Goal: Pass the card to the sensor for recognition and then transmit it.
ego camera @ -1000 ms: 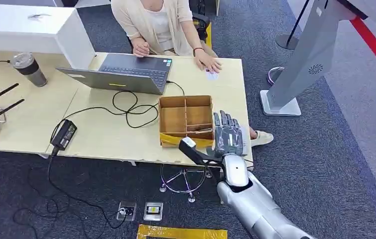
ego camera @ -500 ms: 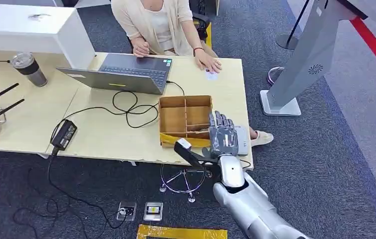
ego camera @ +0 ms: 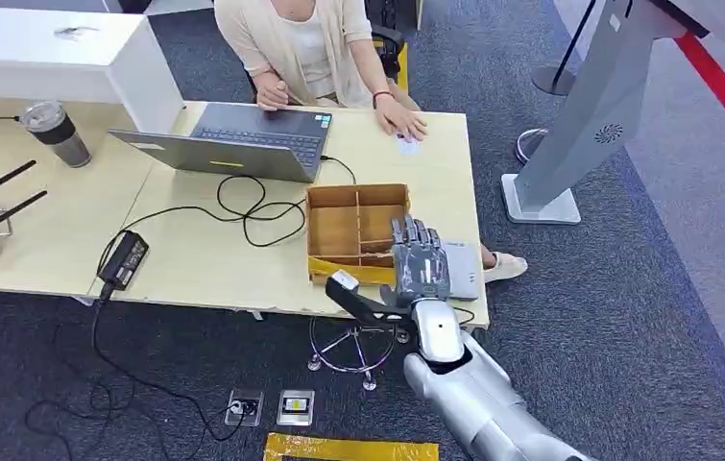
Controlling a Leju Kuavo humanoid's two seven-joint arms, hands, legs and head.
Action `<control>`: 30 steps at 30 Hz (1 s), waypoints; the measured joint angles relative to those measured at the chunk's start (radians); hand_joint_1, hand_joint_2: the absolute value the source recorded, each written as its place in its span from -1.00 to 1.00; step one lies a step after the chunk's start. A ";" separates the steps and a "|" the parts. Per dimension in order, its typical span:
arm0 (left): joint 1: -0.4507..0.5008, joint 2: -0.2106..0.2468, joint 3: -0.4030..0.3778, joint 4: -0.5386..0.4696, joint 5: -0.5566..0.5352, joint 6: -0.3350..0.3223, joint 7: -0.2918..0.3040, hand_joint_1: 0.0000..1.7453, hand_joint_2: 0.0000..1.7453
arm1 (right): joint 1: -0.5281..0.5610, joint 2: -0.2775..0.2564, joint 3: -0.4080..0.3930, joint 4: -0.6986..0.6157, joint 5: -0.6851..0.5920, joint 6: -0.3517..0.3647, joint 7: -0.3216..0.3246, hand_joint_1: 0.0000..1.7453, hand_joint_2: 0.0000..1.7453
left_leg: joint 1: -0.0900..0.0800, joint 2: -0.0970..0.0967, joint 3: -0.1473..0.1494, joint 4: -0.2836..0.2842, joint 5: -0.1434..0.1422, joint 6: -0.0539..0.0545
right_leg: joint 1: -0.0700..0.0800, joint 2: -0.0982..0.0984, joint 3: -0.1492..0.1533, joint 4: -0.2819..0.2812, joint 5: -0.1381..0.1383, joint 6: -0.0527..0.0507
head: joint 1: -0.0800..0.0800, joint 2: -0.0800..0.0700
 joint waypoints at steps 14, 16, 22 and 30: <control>0.000 0.000 -0.002 0.000 -0.008 -0.001 0.000 -1.00 -1.00 | 0.018 0.008 0.000 0.007 0.010 -0.010 -0.006 -1.00 1.00 | 0.000 0.000 0.000 0.000 0.000 0.000 | 0.000 0.000 0.000 0.000 0.000 0.000 | 0.000 0.000; 0.000 0.000 -0.002 0.000 -0.008 -0.002 0.000 -1.00 -1.00 | 0.020 0.008 0.000 0.008 0.010 -0.010 -0.005 -1.00 1.00 | 0.000 0.000 0.000 0.000 0.000 0.000 | 0.000 0.000 0.000 0.000 0.000 0.000 | 0.000 0.000; 0.000 0.000 -0.002 0.000 -0.008 -0.001 0.000 -1.00 -1.00 | 0.021 0.008 0.000 0.018 0.013 -0.002 -0.003 -1.00 1.00 | 0.000 0.000 0.000 0.000 0.000 0.000 | 0.000 0.000 0.000 0.000 0.000 0.000 | 0.000 0.000; 0.000 0.000 -0.002 0.000 -0.010 -0.002 0.000 -1.00 -1.00 | 0.020 0.008 0.001 0.029 0.014 0.011 -0.004 -1.00 1.00 | 0.000 0.000 0.000 0.000 0.000 0.000 | 0.000 0.000 0.000 0.000 0.000 0.000 | 0.000 0.000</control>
